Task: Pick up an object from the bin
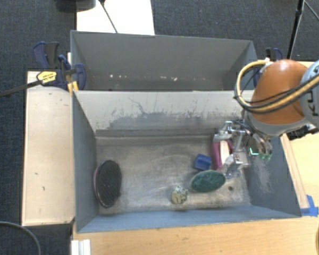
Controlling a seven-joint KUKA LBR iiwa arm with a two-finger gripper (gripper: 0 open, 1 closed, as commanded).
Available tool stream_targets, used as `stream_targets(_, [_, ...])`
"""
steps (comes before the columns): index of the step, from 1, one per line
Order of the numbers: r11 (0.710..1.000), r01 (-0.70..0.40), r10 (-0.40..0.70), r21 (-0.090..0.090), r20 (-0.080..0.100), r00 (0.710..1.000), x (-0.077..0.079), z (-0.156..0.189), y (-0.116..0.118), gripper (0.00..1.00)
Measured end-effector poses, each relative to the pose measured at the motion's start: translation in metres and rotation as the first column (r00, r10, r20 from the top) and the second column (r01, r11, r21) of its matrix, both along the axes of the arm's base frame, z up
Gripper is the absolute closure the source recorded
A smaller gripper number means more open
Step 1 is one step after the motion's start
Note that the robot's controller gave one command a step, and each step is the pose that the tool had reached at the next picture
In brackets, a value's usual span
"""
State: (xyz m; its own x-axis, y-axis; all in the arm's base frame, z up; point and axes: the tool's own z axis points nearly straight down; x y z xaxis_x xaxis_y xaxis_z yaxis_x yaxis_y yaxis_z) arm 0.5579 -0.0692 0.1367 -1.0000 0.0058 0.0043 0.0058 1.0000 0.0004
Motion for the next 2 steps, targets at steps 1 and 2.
stream_targets(1, [0.997,-0.083,0.083,-0.005,0.034,0.996,-0.005,-0.040,-0.025,0.00])
stream_targets(2, [0.996,-0.094,0.094,-0.003,0.024,0.995,-0.012,-0.044,-0.068,0.00])
